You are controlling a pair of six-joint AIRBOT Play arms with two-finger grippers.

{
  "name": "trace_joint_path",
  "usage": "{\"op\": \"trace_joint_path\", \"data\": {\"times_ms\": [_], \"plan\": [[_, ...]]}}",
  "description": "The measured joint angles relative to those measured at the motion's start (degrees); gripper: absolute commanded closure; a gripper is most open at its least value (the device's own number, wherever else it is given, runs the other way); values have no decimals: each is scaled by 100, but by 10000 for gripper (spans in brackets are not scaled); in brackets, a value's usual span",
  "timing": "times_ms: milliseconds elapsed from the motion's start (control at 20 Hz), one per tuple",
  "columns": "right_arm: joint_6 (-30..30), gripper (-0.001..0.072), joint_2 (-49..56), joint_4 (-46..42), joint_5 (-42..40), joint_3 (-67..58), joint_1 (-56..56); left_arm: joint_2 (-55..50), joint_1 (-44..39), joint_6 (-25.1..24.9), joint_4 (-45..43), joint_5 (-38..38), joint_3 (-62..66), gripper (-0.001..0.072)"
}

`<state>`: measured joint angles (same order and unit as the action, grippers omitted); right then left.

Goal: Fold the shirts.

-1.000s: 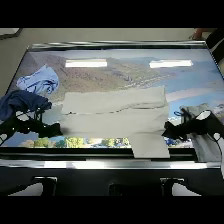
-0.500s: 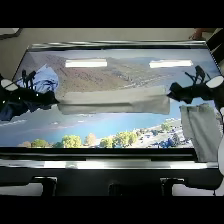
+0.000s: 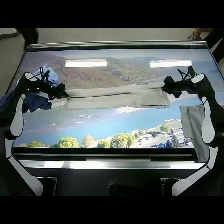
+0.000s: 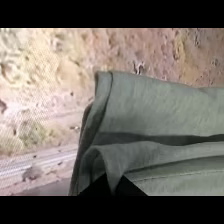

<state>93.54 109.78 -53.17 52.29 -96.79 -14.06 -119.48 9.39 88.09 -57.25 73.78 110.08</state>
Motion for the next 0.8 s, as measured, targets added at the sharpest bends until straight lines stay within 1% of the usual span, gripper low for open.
{"op": "trace_joint_path", "data": {"times_ms": [50,100,150,200,300,350,450,500,600,800], "plan": [[15,252,81,31,2,-20,-2,-109,0,7,118,-11,46,202],[13,84,125,59,7,-31,-2,-177,0,48,334,2,83,77],[-4,5,131,105,26,-39,-11,-203,0,50,479,-9,122,75],[-118,-3,94,160,52,-46,-35,-229,4,44,564,-9,157,75],[-479,-8,-81,105,212,-59,-144,-179,66,46,603,22,238,75],[-601,-8,-166,-96,304,-63,-243,-101,114,46,660,11,289,76],[-680,-8,-212,-463,673,-61,-461,131,203,37,761,-2,372,76],[-708,-8,-181,-511,887,-61,-579,247,219,15,785,42,389,76],[-822,-8,-9,-374,1340,-59,-769,525,256,-26,861,63,426,76],[-1163,-8,352,354,1939,-59,-905,953,278,-68,887,275,452,76]]}}
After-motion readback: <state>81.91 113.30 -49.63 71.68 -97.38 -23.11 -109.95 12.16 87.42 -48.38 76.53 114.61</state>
